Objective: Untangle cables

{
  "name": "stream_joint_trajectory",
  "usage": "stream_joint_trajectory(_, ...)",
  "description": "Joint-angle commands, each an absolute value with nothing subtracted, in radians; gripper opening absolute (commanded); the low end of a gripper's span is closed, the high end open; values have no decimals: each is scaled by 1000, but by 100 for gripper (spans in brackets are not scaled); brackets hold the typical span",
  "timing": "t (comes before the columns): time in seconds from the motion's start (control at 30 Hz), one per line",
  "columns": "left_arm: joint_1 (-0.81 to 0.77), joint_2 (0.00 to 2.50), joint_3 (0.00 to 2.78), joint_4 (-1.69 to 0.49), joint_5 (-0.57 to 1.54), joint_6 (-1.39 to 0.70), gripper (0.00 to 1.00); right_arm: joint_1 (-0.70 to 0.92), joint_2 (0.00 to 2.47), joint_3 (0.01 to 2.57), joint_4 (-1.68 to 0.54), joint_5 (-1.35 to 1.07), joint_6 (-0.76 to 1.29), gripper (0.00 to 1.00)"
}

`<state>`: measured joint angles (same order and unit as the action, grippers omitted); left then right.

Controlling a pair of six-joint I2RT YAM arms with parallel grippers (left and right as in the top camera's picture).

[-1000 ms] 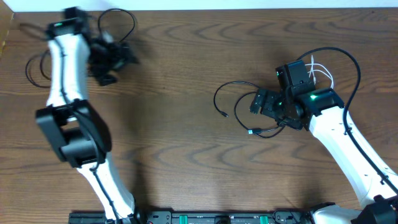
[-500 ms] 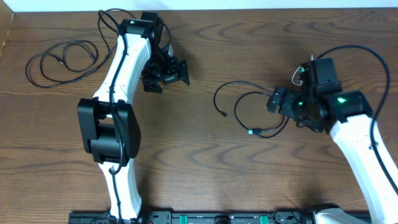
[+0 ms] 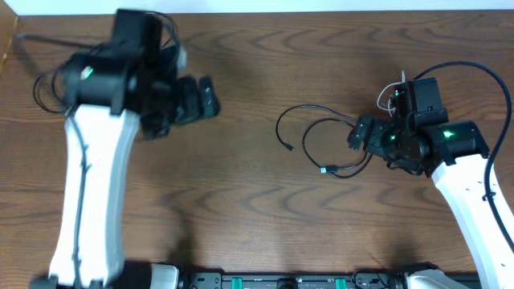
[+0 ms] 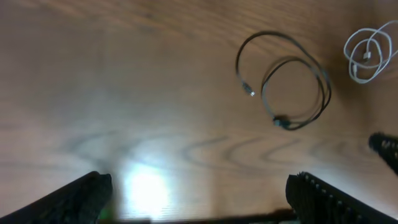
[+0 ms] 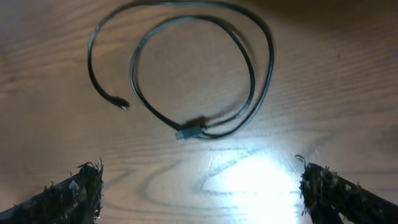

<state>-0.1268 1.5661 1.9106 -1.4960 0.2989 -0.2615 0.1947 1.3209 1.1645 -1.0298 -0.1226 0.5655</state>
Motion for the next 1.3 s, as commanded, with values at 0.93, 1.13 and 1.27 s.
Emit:
stream_joint_trajectory(0.93, -126, 1414, 1555, -1535, 171, -267, 96, 218, 1538, 1164, -1057, 16, 605, 63)
stream_joint_trajectory(1.13, -126, 1414, 1555, -1535, 170, -267, 96, 218, 1617, 1164, -987, 16, 605, 53)
stream_joint_trajectory(1.27, -126, 1414, 1555, -1535, 171, -267, 96, 216, 1668, 1164, -946, 26, 604, 57)
